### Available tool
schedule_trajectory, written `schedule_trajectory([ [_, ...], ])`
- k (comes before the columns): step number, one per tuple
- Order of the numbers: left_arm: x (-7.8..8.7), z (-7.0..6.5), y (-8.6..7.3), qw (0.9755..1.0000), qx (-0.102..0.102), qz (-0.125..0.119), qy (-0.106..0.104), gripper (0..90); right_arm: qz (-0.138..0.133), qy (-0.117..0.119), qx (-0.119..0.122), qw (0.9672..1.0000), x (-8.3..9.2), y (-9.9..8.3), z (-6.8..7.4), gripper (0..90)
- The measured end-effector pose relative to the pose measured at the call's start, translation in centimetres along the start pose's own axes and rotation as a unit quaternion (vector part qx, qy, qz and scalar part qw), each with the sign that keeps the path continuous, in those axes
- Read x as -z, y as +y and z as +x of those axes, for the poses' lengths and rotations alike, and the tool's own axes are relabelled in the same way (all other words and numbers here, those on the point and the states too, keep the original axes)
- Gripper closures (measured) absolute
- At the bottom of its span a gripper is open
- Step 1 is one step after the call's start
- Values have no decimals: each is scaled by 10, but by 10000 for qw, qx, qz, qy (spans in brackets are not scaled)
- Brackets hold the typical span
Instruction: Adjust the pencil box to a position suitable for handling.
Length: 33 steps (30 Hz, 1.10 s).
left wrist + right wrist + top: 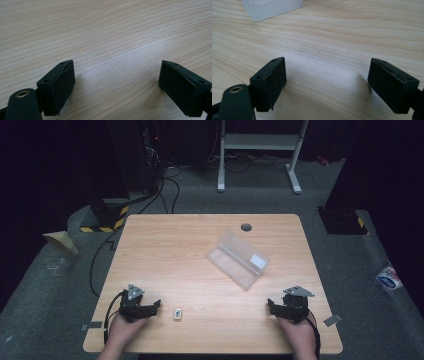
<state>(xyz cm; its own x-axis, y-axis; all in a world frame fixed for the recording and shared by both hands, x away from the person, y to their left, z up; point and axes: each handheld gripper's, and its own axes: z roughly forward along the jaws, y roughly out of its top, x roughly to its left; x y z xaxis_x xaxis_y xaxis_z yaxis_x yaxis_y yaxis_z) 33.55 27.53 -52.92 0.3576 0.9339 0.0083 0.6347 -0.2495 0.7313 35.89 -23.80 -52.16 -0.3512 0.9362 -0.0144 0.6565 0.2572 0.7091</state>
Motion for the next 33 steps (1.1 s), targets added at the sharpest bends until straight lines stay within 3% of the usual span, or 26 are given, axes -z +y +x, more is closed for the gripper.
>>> schedule_trajectory([
  [14,0,0,0,10000,-10,-2,-2,137,-86,252,242,9994,-1,6,26,191],
  [26,0,0,0,10000,-12,-1,-1,137,-204,501,118,9985,-2,12,36,270],
  [33,0,0,0,10000,4,-2,-7,138,-352,616,186,9973,-3,18,44,319],
])
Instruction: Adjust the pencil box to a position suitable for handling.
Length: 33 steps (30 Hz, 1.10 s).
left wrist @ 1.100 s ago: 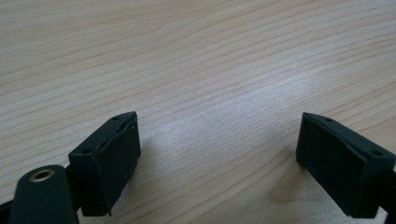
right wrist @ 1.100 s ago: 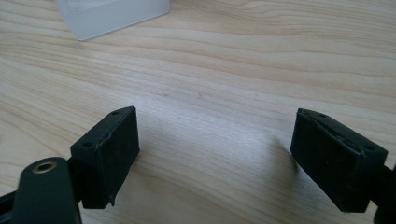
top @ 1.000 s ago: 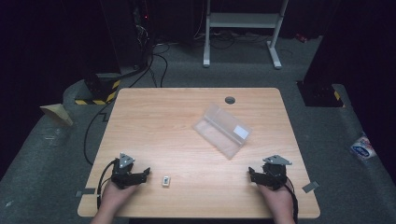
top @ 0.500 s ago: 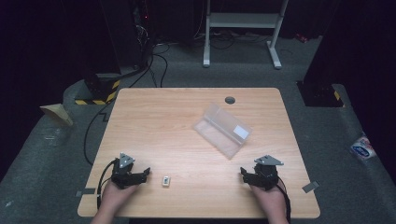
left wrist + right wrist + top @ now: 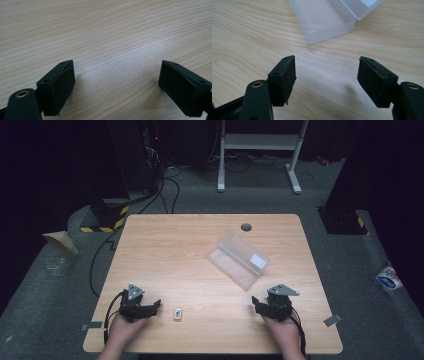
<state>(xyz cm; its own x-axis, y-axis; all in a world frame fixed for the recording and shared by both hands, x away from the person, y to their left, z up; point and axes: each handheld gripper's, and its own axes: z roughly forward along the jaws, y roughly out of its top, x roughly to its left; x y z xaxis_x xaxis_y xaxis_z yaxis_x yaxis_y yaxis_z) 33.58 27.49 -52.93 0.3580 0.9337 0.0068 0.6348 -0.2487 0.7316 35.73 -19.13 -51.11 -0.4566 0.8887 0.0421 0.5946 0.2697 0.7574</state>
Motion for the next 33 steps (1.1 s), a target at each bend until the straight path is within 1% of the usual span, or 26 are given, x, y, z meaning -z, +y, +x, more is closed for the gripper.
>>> schedule_trajectory([
  [2,0,0,0,10000,3,0,0,137,-59,17,62,10000,-2,3,2,330],
  [8,0,0,0,10000,-1,0,1,137,-110,113,85,9998,-9,11,10,347],
  [9,0,0,0,10000,0,3,0,138,-155,215,62,9996,-13,15,12,356],
  [10,0,0,0,10000,-19,15,0,138,-155,215,62,9996,-13,15,12,356],
  [11,0,0,0,10000,-18,16,-1,137,-153,213,125,9996,-16,18,14,362],
  [14,0,0,0,10000,-7,7,4,138,-200,241,150,9994,-19,22,17,370],
  [15,0,0,0,10000,-6,6,6,139,-217,243,195,9993,-24,27,18,374],
  [16,0,0,0,10000,-6,6,6,139,-217,243,195,9993,-24,27,18,374],
  [17,0,0,0,10000,-15,7,8,139,-199,238,209,9993,-30,31,19,377],
  [18,0,0,0,10000,-15,7,8,139,-199,238,209,9993,-30,31,19,377],
  [19,0,0,0,10000,-15,7,9,139,-158,277,213,9993,-36,36,20,393],
  [20,0,0,0,10000,-15,7,9,139,-158,277,213,9993,-36,36,20,393],
  [21,0,0,0,10000,-16,8,9,139,-135,271,268,9992,-43,39,23,419],
  [22,0,0,0,10000,-14,6,8,139,-135,271,268,9992,-43,39,23,419],
  [23,0,0,0,10000,-18,18,9,139,-70,289,283,9992,-49,43,25,430],
  [24,0,0,0,10000,-18,18,9,139,-70,289,283,9992,-49,43,25,430],
  [27,0,0,0,10000,-14,5,8,139,-68,255,365,9990,-58,49,29,484],
  [29,0,0,0,10000,-15,7,8,139,-19,225,354,9991,-61,52,30,498],
  [33,0,0,0,10000,-16,6,9,139,-16,142,386,9992,-65,56,31,512],
])
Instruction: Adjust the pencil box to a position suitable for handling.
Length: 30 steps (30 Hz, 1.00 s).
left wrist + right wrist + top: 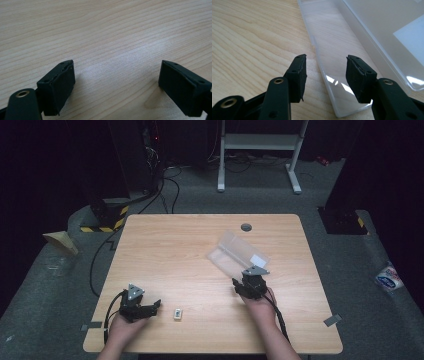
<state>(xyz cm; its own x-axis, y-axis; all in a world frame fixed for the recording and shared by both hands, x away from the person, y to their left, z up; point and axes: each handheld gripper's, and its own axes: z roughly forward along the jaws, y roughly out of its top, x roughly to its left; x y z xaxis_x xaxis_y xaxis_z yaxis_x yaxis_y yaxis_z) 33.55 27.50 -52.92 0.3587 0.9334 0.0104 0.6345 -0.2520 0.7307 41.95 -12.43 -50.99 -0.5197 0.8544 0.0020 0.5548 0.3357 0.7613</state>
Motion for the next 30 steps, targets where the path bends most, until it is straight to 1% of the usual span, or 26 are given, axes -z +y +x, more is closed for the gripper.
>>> schedule_trajectory([
  [2,0,0,0,10000,1,0,0,139,-6,-16,23,10000,-1,1,-1,515],
  [3,0,0,0,10000,1,-1,0,139,5,2,-10,10000,-2,2,-1,521],
  [4,0,0,0,10000,-1,1,1,139,22,42,-56,10000,-5,4,-2,543],
  [5,0,0,0,10000,-2,0,1,139,20,25,-80,10000,-6,5,-3,567],
  [6,0,0,0,10000,-2,0,1,139,20,25,-80,10000,-6,5,-3,567],
  [7,0,0,0,10000,0,0,0,139,3,76,-122,9999,-7,6,-3,600],
  [8,0,0,0,10000,1,-1,0,139,-4,80,-100,9999,-8,8,-2,639],
  [9,0,0,0,10000,1,-1,0,139,-4,80,-100,9999,-8,8,-2,639],
  [10,0,0,0,10000,-2,1,0,139,11,110,-57,9999,-10,9,0,675],
  [13,0,0,0,10000,0,1,0,139,56,80,-38,9999,-11,9,1,696],
  [15,0,0,0,10000,0,1,-1,139,101,98,-12,9999,-12,7,1,729],
  [21,0,0,0,10000,1,0,-1,139,189,128,16,9997,-10,1,2,774],
  [26,0,0,0,10000,1,0,-1,139,166,207,74,9996,-8,-4,2,824],
  [29,0,0,0,10000,2,0,-1,139,176,218,7,9996,-5,-6,3,834],
  [30,0,0,0,10000,2,0,-1,139,171,243,34,9996,-5,-7,4,839],
])
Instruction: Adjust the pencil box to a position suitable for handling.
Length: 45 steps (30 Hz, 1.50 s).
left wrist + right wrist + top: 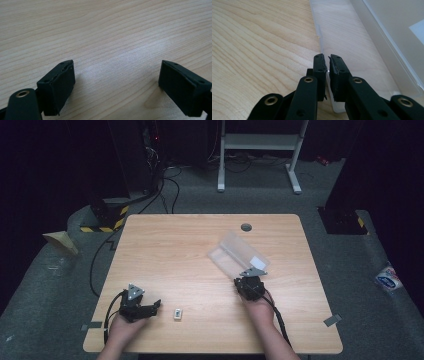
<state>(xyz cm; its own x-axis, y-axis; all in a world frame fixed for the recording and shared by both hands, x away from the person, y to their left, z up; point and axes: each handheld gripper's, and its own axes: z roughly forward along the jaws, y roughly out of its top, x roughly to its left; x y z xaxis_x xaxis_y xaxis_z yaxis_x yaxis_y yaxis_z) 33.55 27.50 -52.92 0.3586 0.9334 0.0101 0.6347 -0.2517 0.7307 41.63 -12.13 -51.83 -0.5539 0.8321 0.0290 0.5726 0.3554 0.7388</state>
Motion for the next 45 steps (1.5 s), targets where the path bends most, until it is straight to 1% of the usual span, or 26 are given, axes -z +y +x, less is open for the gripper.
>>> schedule_trajectory([
  [1,0,0,0,10000,0,-1,-1,139,0,0,0,10000,0,0,0,839],
  [2,0,0,0,10000,18,-13,0,139,-20,24,66,10000,2,-2,2,848],
  [13,0,-1,0,10000,37,-11,3,142,-71,129,182,9997,15,-17,13,869],
  [17,0,0,0,10000,38,-13,6,143,-65,173,228,9996,24,-23,14,868],
  [18,0,-1,0,10000,41,-19,10,144,-87,200,212,9995,30,-27,15,867],
  [19,0,-1,0,10000,41,-19,10,144,-87,200,212,9995,30,-27,15,867],
  [20,0,-1,0,10000,40,-13,9,145,-139,228,206,9994,36,-32,16,852],
  [21,0,-1,0,10000,40,-13,9,145,-139,228,206,9994,36,-32,16,852],
  [22,0,-1,0,10000,39,-12,9,145,-210,276,217,9992,43,-36,17,784],
  [23,0,-1,0,10000,39,-12,9,145,-210,276,217,9992,43,-36,17,784],
  [24,0,-1,0,10000,42,-14,10,145,-226,301,216,9991,49,-38,19,715],
  [25,0,-1,0,10000,40,-13,10,145,-226,301,216,9991,49,-38,19,715],
  [26,0,0,0,10000,38,-12,9,145,-309,313,167,9989,56,-41,18,638],
  [29,0,-1,0,10000,46,-19,10,145,-423,346,-52,9985,64,-43,12,554],
  [30,0,-1,0,10000,46,-19,10,145,-461,330,-113,9983,66,-44,10,538],
  [32,0,-1,0,10000,37,-13,10,145,-526,257,-255,9980,69,-47,5,460],
  [33,0,-1,0,10000,37,-13,10,145,-526,257,-255,9980,69,-47,5,460],
  [34,0,-1,0,10000,56,-26,21,146,-569,270,-404,9972,72,-48,-1,433],
  [35,0,-1,0,10000,56,-26,21,147,-569,270,-404,9972,72,-48,-1,433],
  [36,0,-1,-1,10000,61,-23,25,148,-612,158,-435,9971,75,-49,-5,426],
  [37,0,-1,-1,10000,61,-25,27,148,-612,158,-435,9971,75,-49,-5,426],
  [38,0,-1,-1,10000,60,-25,27,148,-702,42,-490,9963,79,-49,-11,421],
  [40,0,-1,-1,10000,62,-25,27,148,-739,-19,-540,9958,81,-50,-14,420],
  [41,0,-1,-1,10000,62,-26,27,148,-759,-66,-572,9955,83,-51,-17,420],
  [42,0,-1,-1,10000,62,-24,27,148,-772,-122,-675,9947,85,-54,-23,421],
  [45,0,-1,-1,10000,63,-25,27,148,-767,-175,-728,9942,86,-56,-29,425],
])
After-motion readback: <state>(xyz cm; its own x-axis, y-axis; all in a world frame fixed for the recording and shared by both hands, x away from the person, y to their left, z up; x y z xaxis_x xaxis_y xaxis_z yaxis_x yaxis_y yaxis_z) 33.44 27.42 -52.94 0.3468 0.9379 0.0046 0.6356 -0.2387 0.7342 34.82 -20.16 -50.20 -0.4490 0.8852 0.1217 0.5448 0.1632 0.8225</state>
